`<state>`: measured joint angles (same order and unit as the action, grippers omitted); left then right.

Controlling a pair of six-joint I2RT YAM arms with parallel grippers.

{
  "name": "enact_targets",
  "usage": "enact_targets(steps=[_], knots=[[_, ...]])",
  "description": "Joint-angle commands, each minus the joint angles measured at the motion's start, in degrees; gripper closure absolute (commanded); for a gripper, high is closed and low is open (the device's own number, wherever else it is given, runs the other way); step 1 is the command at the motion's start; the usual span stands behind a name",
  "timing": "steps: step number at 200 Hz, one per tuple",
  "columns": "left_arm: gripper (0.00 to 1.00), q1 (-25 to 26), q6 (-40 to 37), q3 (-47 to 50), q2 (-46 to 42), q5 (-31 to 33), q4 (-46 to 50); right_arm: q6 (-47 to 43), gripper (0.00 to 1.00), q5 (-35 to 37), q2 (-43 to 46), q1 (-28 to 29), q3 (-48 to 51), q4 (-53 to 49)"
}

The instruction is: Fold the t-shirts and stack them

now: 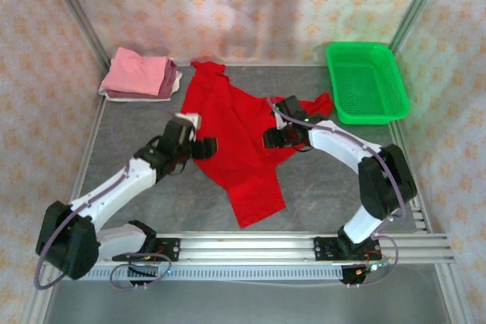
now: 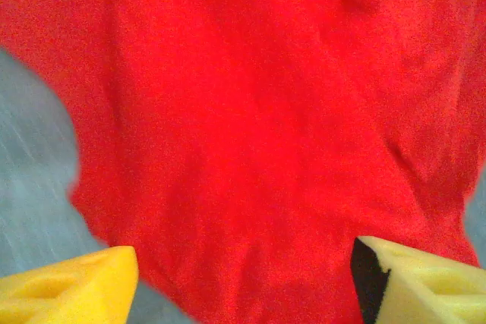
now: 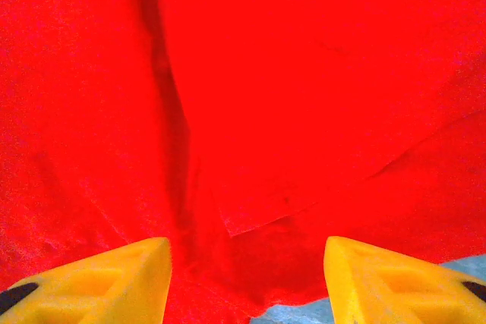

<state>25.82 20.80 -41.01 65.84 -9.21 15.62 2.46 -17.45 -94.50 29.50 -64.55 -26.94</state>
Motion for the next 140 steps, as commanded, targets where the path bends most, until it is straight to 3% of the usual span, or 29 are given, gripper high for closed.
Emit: enact_targets(steps=[1, 51, 77, 104, 125, 140], knots=[[0.29, 2.57, 11.56, 6.48, -5.73, -4.00, -1.31, -2.26, 0.44, -0.44, -3.41, 1.27, -0.33, -0.78], [0.32, 12.41, 18.40, 11.93, 2.20, -10.85, -9.64, 0.93, 0.44, 2.68, -9.80, 3.77, -1.09, 3.99], [0.34, 19.54, 21.37, 12.58, 6.70, -12.15, -13.40, 2.56, 0.50, 3.21, -11.44, 3.73, -1.40, 5.97], [0.42, 23.51, 22.79, 13.59, 11.33, -12.31, -17.98, 3.65, 0.80, 3.89, -11.85, 3.73, -1.81, 7.23], [0.52, 24.11, 22.15, 13.26, 14.80, -10.69, -19.01, 4.20, 0.91, 4.04, -11.16, 3.73, -2.67, 6.77], [0.68, 24.13, 21.98, 13.17, 16.30, -8.82, -18.93, 4.78, 0.99, 4.92, -10.00, 3.73, -3.29, 5.62]])
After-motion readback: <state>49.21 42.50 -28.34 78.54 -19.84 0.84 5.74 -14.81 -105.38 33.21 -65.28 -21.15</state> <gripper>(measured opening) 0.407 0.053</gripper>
